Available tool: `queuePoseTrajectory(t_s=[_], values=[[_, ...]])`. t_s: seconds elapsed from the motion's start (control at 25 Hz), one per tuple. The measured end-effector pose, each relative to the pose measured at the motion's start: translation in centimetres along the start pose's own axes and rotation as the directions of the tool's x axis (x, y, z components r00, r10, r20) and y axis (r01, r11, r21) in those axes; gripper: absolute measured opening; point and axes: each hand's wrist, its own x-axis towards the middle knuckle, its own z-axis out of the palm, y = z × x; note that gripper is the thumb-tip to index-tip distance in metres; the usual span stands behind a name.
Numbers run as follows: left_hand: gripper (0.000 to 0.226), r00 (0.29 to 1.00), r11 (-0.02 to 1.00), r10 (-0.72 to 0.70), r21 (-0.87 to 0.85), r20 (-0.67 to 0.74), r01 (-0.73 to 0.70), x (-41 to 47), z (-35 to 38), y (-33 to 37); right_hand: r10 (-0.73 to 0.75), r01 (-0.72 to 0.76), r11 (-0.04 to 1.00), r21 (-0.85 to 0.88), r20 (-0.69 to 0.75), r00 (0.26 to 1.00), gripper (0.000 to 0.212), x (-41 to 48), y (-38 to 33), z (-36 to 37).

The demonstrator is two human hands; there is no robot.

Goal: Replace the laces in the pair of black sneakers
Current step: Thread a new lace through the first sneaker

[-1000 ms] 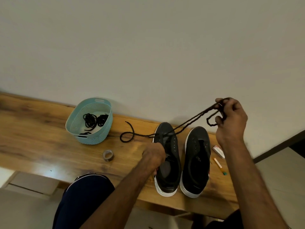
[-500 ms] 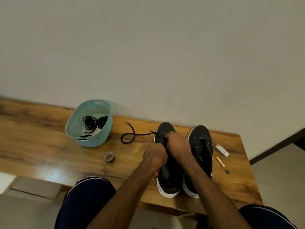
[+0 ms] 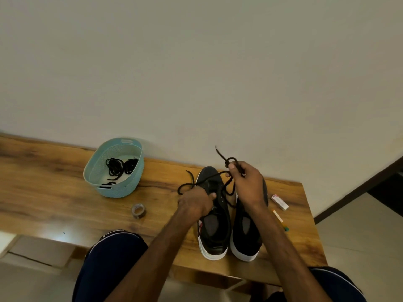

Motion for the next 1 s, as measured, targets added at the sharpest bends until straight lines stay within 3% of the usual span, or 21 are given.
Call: queuePoseTrajectory(t_s=[0.08,0.16,0.2,0.28,0.44,0.68,0.76,0.84,0.92,1.0], values=[[0.039,0.973,0.945,0.142,-0.269,-0.181,-0.187,-0.9,-0.7,0.1,-0.034,0.035,0.995,0.094,-0.006,0.999,0.018,-1.5,-0.5,-0.6],[0.034,0.942,0.707,0.162,-0.632,-0.292,-0.318,-3.1,-1.2,0.7,-0.071,0.066,0.987,0.144,0.032,0.997,0.016,-3.2,-0.6,-1.0],[0.030,0.928,0.612,0.155,-0.705,-0.338,-0.359,-4.2,-1.2,0.9,-0.085,0.075,0.986,0.147,0.067,0.994,0.016,-4.3,-0.4,-0.9],[0.018,0.877,0.580,0.172,-0.673,-0.449,-0.459,-5.8,-0.7,0.6,-0.117,0.106,0.990,0.096,0.119,0.986,0.017,-6.7,0.0,-0.7],[0.014,0.846,0.631,0.073,-0.632,-0.529,-0.450,-8.0,0.2,-0.7,-0.127,0.122,0.991,0.049,0.119,0.985,0.019,-10.2,0.0,-1.1],[0.018,0.821,0.473,-0.015,-0.727,-0.571,-0.497,-10.6,-0.4,-0.7,0.028,-0.057,0.988,0.146,0.194,0.981,0.019,-11.9,0.0,-1.9],[0.016,0.806,0.498,0.003,-0.698,-0.592,-0.514,-10.8,-0.4,-0.7,0.020,-0.030,0.999,0.043,0.223,0.975,0.042,-11.6,-0.1,-1.9],[0.015,0.797,0.555,0.086,-0.636,-0.597,-0.536,-11.0,-0.5,-0.9,-0.027,0.032,0.999,-0.032,0.159,0.987,0.061,-11.5,-0.2,-1.8],[0.016,0.782,0.688,0.255,-0.462,-0.569,-0.560,-10.8,-0.9,-1.3,-0.117,0.114,0.990,0.084,0.036,0.992,0.054,-11.5,-1.4,-2.3],[0.018,0.747,0.829,0.382,-0.154,-0.544,-0.537,-10.6,-1.1,-1.4,-0.230,0.233,0.967,0.108,-0.037,0.973,0.039,-11.1,-2.3,-2.8]])
